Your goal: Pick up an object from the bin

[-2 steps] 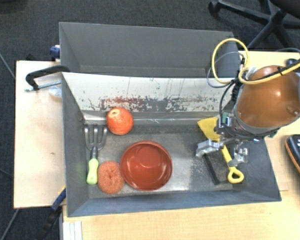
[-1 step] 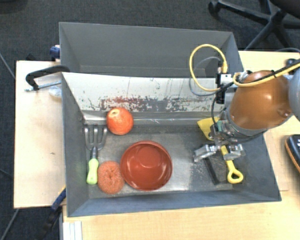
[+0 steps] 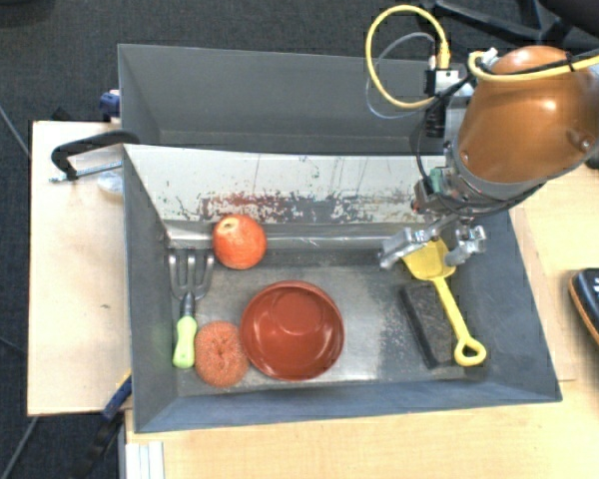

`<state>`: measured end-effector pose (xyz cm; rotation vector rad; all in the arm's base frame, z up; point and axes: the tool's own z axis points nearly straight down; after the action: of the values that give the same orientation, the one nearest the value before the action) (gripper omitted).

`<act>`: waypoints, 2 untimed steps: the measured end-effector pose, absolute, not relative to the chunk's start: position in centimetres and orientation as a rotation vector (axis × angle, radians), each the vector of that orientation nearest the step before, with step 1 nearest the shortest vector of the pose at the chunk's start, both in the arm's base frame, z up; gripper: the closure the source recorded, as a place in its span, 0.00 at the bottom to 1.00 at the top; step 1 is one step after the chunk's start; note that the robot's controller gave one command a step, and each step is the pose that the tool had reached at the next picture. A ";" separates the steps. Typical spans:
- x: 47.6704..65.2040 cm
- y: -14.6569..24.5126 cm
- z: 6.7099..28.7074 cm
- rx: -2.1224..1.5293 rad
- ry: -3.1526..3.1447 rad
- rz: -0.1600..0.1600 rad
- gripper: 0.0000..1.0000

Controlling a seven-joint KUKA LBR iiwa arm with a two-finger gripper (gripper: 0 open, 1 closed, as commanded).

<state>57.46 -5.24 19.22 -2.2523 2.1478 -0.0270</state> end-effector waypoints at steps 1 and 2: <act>55.8 -6.1 16.7 -2.227 2.174 -0.023 0.00; 53.7 -10.2 27.6 -2.595 1.715 -0.041 0.00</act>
Offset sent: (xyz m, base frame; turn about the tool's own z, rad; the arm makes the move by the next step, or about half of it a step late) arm -0.0172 -0.0096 -0.0249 0.0221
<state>53.70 -10.19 27.58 -2.5945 1.7149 -0.0408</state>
